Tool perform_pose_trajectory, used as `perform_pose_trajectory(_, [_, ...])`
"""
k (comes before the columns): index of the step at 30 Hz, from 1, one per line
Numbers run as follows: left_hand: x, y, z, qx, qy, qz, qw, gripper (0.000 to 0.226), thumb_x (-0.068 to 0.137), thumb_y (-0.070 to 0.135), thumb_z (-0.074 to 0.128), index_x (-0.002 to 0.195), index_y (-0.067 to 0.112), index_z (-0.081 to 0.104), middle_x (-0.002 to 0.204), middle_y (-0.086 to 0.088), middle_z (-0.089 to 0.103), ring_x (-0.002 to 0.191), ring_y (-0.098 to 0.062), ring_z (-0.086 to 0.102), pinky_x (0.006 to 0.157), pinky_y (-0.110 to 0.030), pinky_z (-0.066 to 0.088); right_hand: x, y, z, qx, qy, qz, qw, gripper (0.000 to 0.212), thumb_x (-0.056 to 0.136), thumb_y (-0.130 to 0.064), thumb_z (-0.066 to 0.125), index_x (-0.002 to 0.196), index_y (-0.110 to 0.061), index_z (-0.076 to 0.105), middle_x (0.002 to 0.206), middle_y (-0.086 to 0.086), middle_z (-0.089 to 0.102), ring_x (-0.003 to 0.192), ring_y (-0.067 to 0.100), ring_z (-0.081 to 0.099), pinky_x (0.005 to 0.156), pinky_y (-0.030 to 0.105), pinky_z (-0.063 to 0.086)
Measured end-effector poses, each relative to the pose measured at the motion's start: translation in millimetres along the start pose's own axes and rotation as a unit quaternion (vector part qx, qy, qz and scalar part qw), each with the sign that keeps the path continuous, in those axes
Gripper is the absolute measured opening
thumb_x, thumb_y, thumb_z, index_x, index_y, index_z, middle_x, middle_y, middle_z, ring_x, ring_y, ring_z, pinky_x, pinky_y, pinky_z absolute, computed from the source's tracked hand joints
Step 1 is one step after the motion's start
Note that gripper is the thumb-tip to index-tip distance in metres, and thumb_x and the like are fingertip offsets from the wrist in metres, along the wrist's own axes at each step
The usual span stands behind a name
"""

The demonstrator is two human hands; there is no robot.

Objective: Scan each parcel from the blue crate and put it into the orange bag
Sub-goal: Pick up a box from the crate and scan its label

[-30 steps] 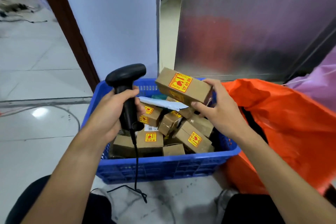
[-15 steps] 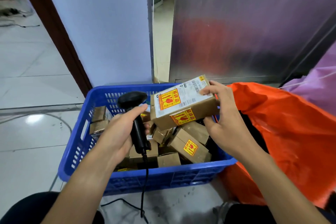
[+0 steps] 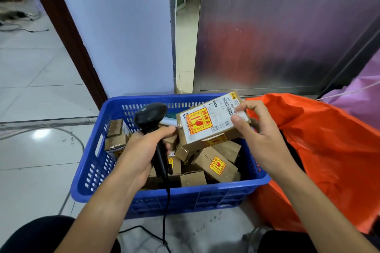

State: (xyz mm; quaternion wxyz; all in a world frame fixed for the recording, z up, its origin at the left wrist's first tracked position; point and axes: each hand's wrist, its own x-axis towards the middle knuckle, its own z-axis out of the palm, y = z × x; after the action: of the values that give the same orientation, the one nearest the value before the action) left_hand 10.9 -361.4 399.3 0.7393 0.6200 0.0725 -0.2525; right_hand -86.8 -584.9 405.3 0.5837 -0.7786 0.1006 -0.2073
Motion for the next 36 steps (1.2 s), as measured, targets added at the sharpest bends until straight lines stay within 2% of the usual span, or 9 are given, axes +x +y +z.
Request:
perform_pose_trajectory(3, [2, 0, -3, -0.015, 0.032, 0.019, 0.999, 0.021, 0.089, 0.015, 0.077, 0.107, 0.005, 0.074, 0.081, -0.005, 0.068, 0.062, -0.011, 0.057, 0.068, -0.033, 0.052, 1, 0, -3, -0.053, 0.02, 0.01, 0.998, 0.073, 0.094, -0.02, 0.074, 0.152, -0.044, 0.036, 0.143, -0.01, 0.045, 0.121, 0.002, 0.059, 0.088, 0.019, 0.055])
perform_pose_trajectory(5, [2, 3, -4, -0.038, 0.041, 0.021, 0.998, 0.018, 0.09, 0.017, 0.076, 0.105, 0.007, 0.072, 0.076, -0.001, 0.069, 0.06, -0.01, 0.056, 0.066, -0.032, 0.051, 2, 1, -4, -0.078, 0.028, 0.037, 0.996, 0.084, 0.09, -0.024, 0.078, 0.157, -0.036, 0.03, 0.138, -0.011, 0.051, 0.117, -0.004, 0.059, 0.086, 0.016, 0.054])
perform_pose_trajectory(8, [0, 7, -4, -0.035, 0.024, 0.02, 0.999, 0.015, 0.09, 0.022, 0.076, 0.101, 0.012, 0.073, 0.078, -0.001, 0.069, 0.058, -0.012, 0.054, 0.067, -0.033, 0.048, 7, 5, -4, -0.084, 0.049, 0.063, 0.993, 0.073, 0.089, -0.025, 0.079, 0.151, -0.023, 0.041, 0.119, -0.008, 0.063, 0.094, -0.022, 0.06, 0.07, 0.003, 0.048])
perform_pose_trajectory(10, [-2, 6, -3, 0.0, 0.002, 0.024, 1.0, 0.016, 0.091, 0.024, 0.076, 0.104, 0.014, 0.074, 0.085, -0.004, 0.072, 0.061, -0.013, 0.055, 0.068, -0.035, 0.048, 10, 8, -6, -0.075, 0.053, 0.072, 0.993, 0.069, 0.088, -0.03, 0.08, 0.147, -0.024, 0.046, 0.12, -0.004, 0.067, 0.097, -0.013, 0.064, 0.071, 0.004, 0.048])
perform_pose_trajectory(17, [-14, -4, 10, 0.051, -0.013, 0.039, 0.998, 0.007, 0.091, 0.015, 0.076, 0.098, 0.013, 0.079, 0.099, -0.011, 0.08, 0.075, -0.018, 0.064, 0.077, -0.035, 0.056, 7, 6, -1, 0.019, 0.026, 0.099, 0.995, 0.065, 0.079, -0.059, 0.077, 0.132, -0.028, 0.057, 0.118, -0.002, 0.072, 0.101, 0.012, 0.074, 0.081, 0.034, 0.059])
perform_pose_trajectory(22, [-17, -7, 17, 0.048, -0.024, 0.003, 0.999, 0.017, 0.089, 0.02, 0.08, 0.106, 0.016, 0.076, 0.091, -0.009, 0.079, 0.073, -0.019, 0.066, 0.077, -0.038, 0.059, 5, 6, 8, 0.058, -0.001, 0.117, 0.991, 0.038, 0.096, -0.032, 0.068, 0.131, -0.022, 0.057, 0.112, -0.001, 0.074, 0.089, 0.006, 0.076, 0.061, 0.017, 0.055])
perform_pose_trajectory(26, [-19, -8, 19, 0.044, -0.056, -0.014, 0.997, 0.02, 0.08, 0.028, 0.083, 0.098, 0.019, 0.082, 0.103, -0.011, 0.081, 0.087, -0.03, 0.071, 0.095, -0.048, 0.057, 4, 6, 10, 0.063, -0.012, 0.13, 0.989, 0.039, 0.098, -0.036, 0.065, 0.134, -0.023, 0.056, 0.107, -0.006, 0.077, 0.092, 0.008, 0.076, 0.066, 0.021, 0.057])
perform_pose_trajectory(32, [-24, -7, 23, 0.045, -0.092, -0.009, 0.995, 0.026, 0.08, 0.014, 0.08, 0.105, 0.02, 0.077, 0.1, -0.009, 0.082, 0.094, -0.027, 0.079, 0.086, -0.045, 0.059, 2, 3, 14, 0.093, -0.038, 0.146, 0.984, 0.043, 0.098, -0.037, 0.062, 0.139, -0.025, 0.053, 0.111, -0.005, 0.075, 0.095, 0.008, 0.076, 0.068, 0.019, 0.058])
perform_pose_trajectory(36, [-22, -7, 22, 0.032, -0.055, 0.011, 0.998, 0.009, 0.08, 0.016, 0.082, 0.087, 0.02, 0.083, 0.1, -0.009, 0.082, 0.101, -0.033, 0.077, 0.095, -0.052, 0.059, 0, 1, 17, 0.131, -0.077, 0.174, 0.973, 0.056, 0.088, -0.044, 0.07, 0.138, -0.025, 0.055, 0.115, -0.005, 0.077, 0.102, 0.016, 0.076, 0.082, 0.03, 0.062])
